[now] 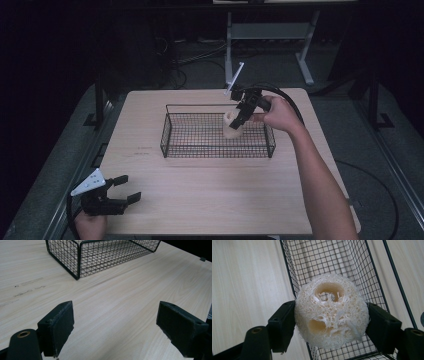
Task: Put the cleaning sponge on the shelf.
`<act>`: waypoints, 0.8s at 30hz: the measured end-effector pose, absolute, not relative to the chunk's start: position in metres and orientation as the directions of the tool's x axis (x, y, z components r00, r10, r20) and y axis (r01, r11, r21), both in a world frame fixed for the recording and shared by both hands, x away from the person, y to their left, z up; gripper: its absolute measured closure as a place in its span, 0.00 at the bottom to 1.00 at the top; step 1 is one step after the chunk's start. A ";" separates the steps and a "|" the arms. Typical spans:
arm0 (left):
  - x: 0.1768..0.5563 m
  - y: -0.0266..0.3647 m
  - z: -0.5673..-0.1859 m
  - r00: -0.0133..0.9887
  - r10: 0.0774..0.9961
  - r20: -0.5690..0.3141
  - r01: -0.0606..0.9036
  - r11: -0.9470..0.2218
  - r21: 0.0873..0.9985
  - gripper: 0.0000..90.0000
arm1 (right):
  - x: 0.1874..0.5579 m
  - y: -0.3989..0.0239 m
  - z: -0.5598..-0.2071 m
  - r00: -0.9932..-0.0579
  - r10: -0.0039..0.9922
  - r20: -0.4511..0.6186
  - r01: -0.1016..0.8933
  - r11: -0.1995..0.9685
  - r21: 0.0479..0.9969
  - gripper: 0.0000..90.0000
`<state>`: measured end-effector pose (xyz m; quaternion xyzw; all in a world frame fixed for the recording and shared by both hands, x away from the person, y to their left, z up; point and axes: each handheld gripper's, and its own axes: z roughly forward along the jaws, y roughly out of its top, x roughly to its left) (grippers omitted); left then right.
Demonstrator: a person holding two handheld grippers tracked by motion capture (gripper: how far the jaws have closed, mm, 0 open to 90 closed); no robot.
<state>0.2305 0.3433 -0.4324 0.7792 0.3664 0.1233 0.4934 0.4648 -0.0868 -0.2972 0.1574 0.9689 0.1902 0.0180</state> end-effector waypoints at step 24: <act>0.230 0.343 -0.432 0.702 0.691 -0.171 0.448 -0.242 0.861 0.15 | 0.483 -0.089 -0.334 -0.930 0.357 0.082 0.363 0.869 0.335 0.32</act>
